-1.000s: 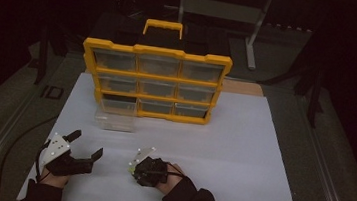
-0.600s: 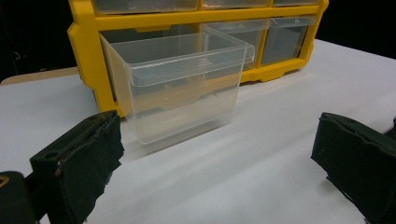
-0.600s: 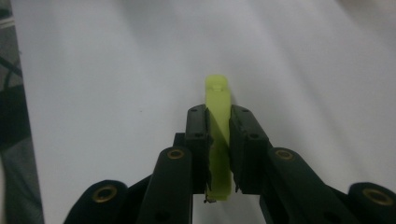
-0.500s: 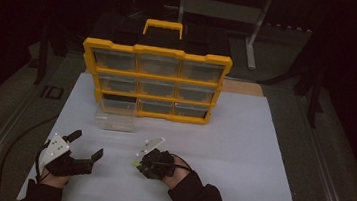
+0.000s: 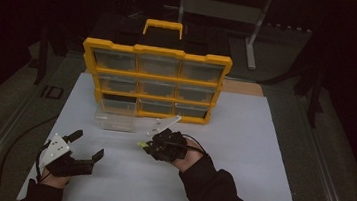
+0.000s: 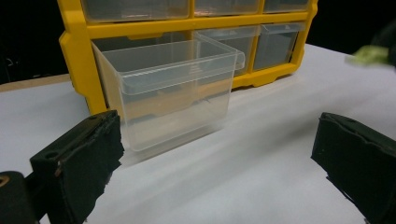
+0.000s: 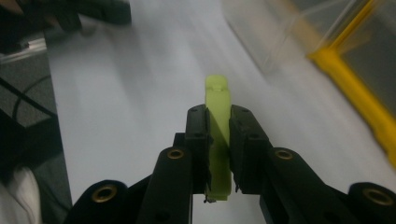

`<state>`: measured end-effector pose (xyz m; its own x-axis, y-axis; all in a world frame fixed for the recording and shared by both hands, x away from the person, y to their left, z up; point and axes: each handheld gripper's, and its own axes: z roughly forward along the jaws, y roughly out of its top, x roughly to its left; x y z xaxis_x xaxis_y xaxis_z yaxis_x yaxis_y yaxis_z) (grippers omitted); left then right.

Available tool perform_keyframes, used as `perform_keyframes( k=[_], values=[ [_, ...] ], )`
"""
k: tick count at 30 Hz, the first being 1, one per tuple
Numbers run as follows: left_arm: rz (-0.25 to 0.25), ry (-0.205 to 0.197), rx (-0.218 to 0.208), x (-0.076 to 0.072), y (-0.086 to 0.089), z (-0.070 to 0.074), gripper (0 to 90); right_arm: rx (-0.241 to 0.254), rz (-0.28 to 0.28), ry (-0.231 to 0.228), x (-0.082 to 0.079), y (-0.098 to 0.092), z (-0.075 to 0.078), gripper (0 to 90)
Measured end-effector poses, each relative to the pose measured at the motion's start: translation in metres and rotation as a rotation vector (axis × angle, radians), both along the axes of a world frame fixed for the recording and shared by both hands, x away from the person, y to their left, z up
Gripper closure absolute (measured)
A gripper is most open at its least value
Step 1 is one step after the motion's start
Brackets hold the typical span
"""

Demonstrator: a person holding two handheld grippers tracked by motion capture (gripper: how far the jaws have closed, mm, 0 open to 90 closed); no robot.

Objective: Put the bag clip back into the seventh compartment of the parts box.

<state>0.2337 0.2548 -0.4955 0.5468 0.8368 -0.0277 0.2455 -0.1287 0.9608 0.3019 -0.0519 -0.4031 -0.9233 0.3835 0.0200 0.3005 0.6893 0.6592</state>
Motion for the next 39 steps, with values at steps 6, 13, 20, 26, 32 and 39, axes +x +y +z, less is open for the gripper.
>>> perform_keyframes(
  k=[6, 13, 20, 26, 32, 39],
  values=[
    [0.0, -0.001, -0.004, 0.0, 0.0, 0.0, 1.3, 0.011, -0.002, -0.033, 0.01, 0.004, 0.028, 78.9],
    [-0.003, 0.0, -0.002, 0.0, 0.0, 0.0, 1.3, 0.006, 0.0, -0.063, 0.023, 0.016, 0.048, 78.9],
    [-0.004, 0.0, -0.001, 0.0, 0.0, -0.001, 1.3, 0.005, -0.004, -0.077, 0.039, 0.031, 0.064, 78.9],
    [-0.004, 0.0, 0.0, 0.001, 0.001, -0.001, 1.3, 0.011, -0.013, -0.091, 0.052, 0.044, 0.074, 78.8],
    [0.0, -0.001, 0.002, 0.001, 0.002, -0.002, 1.3, 0.025, -0.008, -0.102, 0.062, 0.058, 0.08, 78.8],
    [-0.001, -0.003, 0.005, 0.0, 0.001, -0.001, 1.3, 0.024, -0.005, -0.095, 0.072, 0.077, 0.079, 78.8]
  ],
)
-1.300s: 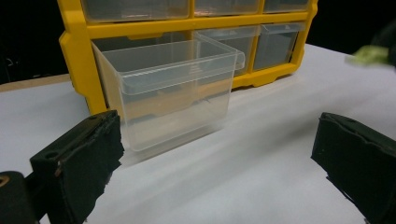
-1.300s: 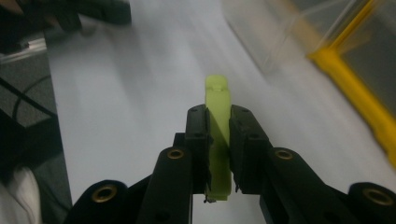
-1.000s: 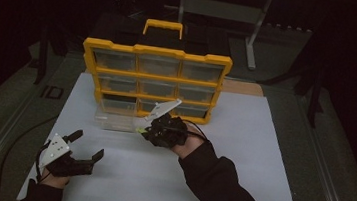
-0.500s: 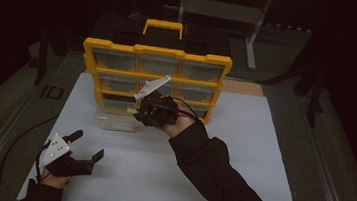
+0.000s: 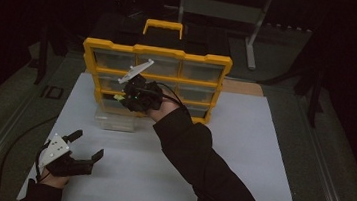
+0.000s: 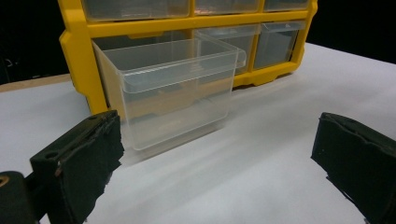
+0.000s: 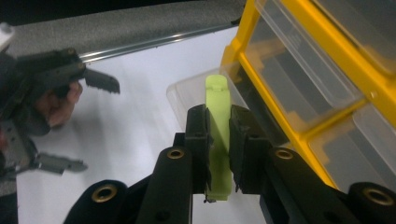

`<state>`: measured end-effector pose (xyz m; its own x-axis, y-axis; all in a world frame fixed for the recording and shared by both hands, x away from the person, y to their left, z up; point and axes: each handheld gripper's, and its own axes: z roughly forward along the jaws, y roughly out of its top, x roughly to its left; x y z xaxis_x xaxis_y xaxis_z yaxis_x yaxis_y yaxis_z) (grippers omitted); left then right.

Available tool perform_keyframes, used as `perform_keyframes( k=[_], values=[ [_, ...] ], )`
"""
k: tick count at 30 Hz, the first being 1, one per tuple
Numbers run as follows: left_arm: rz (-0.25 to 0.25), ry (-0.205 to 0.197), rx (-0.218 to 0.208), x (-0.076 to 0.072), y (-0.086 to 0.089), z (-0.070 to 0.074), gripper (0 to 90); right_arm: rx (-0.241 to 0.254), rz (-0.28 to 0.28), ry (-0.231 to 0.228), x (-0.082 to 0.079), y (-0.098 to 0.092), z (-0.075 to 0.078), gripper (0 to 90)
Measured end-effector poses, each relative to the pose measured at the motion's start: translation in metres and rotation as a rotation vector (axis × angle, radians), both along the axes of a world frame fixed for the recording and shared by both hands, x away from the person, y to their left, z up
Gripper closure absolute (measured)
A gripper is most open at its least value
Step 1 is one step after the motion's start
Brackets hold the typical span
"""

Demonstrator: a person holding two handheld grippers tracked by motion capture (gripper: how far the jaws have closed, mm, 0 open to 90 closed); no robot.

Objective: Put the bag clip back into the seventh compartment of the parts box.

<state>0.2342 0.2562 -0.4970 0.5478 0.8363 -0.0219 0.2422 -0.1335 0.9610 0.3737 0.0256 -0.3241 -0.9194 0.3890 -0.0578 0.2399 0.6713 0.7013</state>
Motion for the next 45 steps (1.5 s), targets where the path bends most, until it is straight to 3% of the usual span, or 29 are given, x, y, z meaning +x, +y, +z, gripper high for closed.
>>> perform_keyframes(
  k=[7, 17, 28, 45],
  values=[
    [-0.001, -0.002, 0.0, 0.0, 0.0, 0.0, 1.3, 0.003, 0.003, 0.018, 0.011, 0.015, -0.008, 78.8],
    [-0.004, -0.002, -0.005, 0.0, 0.001, 0.0, 1.3, -0.009, -0.002, 0.055, 0.026, 0.029, -0.039, 78.8],
    [-0.012, -0.007, 0.011, 0.0, 0.0, 0.0, 1.3, -0.052, 0.007, 0.055, 0.032, 0.043, -0.066, 78.8],
    [-0.015, -0.003, 0.002, 0.0, 0.001, -0.001, 1.3, -0.102, -0.048, 0.086, 0.036, 0.052, -0.091, 78.7]
  ],
)
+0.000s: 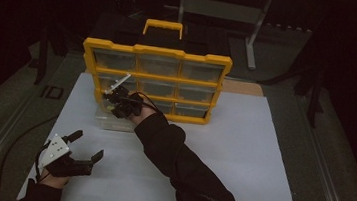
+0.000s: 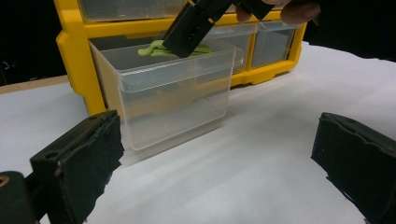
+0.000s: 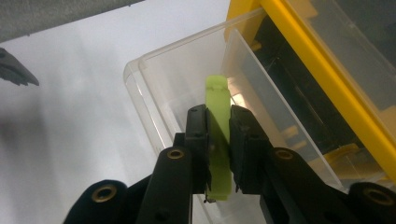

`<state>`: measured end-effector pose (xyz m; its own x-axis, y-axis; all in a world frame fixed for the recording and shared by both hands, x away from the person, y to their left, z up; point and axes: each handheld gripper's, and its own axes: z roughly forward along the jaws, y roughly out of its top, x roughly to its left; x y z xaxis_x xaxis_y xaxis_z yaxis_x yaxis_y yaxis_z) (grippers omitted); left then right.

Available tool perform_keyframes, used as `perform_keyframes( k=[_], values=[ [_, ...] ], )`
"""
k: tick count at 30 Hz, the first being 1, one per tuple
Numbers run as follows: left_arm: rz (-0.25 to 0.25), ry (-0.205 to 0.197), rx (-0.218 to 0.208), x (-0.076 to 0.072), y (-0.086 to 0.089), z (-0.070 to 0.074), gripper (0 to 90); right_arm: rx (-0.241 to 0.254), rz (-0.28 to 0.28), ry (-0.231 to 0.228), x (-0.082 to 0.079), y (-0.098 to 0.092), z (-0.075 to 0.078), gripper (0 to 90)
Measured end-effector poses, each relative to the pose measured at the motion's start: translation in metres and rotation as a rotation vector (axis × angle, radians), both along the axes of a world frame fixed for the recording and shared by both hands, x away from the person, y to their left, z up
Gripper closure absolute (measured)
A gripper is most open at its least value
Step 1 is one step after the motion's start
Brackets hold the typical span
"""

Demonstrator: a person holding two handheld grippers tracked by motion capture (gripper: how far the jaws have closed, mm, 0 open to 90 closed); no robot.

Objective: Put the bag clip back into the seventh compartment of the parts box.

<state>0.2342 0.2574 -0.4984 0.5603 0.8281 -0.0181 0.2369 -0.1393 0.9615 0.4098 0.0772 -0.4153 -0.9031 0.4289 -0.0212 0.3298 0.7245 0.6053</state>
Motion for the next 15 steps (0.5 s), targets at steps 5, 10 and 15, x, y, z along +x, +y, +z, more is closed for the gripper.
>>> perform_keyframes(
  k=[5, 10, 15],
  values=[
    [-0.001, -0.001, 0.0, 0.0, 0.0, 0.0, 1.3, 0.015, -0.015, 0.029, 0.001, -0.002, 0.001, 69.1],
    [0.001, 0.001, 0.001, 0.0, 0.001, 0.0, 1.3, 0.048, -0.061, 0.011, -0.003, -0.003, 0.008, 38.0],
    [0.001, 0.003, 0.002, 0.001, 0.0, -0.001, 1.3, 0.078, -0.026, 0.088, -0.007, -0.01, 0.016, 8.5]
  ],
)
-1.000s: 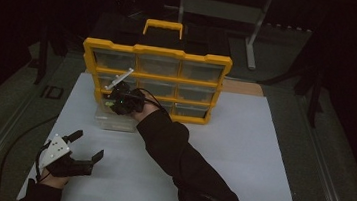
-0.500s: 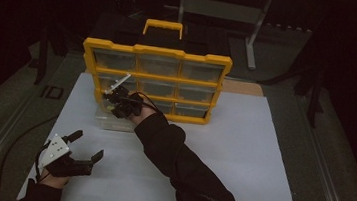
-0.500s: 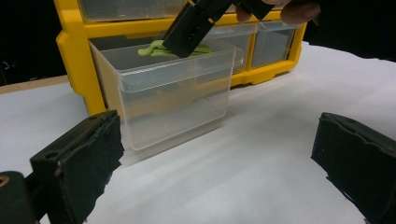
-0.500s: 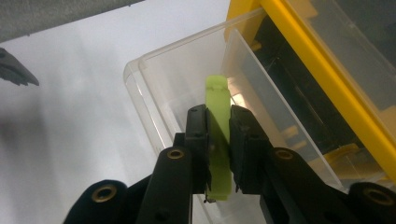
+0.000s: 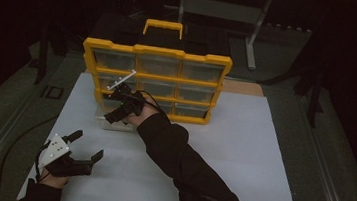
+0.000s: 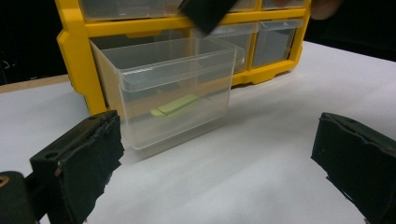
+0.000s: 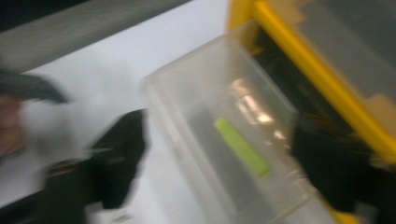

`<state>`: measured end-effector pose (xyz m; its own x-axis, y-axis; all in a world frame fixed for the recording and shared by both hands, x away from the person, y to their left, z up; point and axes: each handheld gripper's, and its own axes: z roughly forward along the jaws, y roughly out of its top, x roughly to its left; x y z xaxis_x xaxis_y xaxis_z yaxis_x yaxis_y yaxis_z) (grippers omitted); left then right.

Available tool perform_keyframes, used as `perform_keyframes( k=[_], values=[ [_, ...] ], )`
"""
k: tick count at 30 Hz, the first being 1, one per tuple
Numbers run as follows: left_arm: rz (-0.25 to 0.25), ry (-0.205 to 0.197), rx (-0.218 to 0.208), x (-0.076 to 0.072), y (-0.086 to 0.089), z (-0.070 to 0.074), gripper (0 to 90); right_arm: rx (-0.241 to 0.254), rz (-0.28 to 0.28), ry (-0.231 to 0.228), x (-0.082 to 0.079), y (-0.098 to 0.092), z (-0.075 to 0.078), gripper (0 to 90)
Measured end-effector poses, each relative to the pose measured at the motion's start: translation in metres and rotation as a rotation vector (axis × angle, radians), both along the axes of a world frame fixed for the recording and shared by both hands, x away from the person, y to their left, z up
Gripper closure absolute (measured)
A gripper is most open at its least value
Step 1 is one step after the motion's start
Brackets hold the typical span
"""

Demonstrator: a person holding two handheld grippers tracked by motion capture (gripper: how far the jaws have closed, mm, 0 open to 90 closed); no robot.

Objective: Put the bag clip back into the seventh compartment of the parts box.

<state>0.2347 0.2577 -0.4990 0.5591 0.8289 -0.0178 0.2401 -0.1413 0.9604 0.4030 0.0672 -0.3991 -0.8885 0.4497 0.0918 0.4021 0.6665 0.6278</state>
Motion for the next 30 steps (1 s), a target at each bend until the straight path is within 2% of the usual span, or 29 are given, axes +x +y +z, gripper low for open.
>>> perform_keyframes(
  k=[3, 5, 10, 20, 24, 30],
  values=[
    [-0.001, 0.002, 0.002, 0.0, -0.001, 0.0, 1.3, 0.018, 0.001, -0.028, -0.002, -0.007, 0.003, 7.6],
    [-0.004, 0.002, 0.003, 0.0, -0.001, 0.0, 1.3, 0.03, -0.001, -0.019, -0.003, -0.01, 0.005, 7.6],
    [-0.003, 0.0, 0.004, 0.0, -0.002, 0.0, 1.3, 0.034, 0.011, -0.032, -0.01, -0.018, 0.009, 7.7],
    [-0.007, 0.0, 0.003, -0.001, -0.004, 0.001, 1.3, 0.04, -0.004, -0.051, -0.02, -0.036, 0.014, 7.8],
    [-0.007, 0.003, 0.003, -0.001, -0.005, 0.001, 1.3, 0.055, -0.007, -0.043, -0.021, -0.046, 0.015, 7.8],
    [-0.009, 0.005, 0.008, -0.001, -0.006, 0.001, 1.3, 0.048, -0.009, -0.053, -0.026, -0.058, 0.014, 7.8]
  ],
)
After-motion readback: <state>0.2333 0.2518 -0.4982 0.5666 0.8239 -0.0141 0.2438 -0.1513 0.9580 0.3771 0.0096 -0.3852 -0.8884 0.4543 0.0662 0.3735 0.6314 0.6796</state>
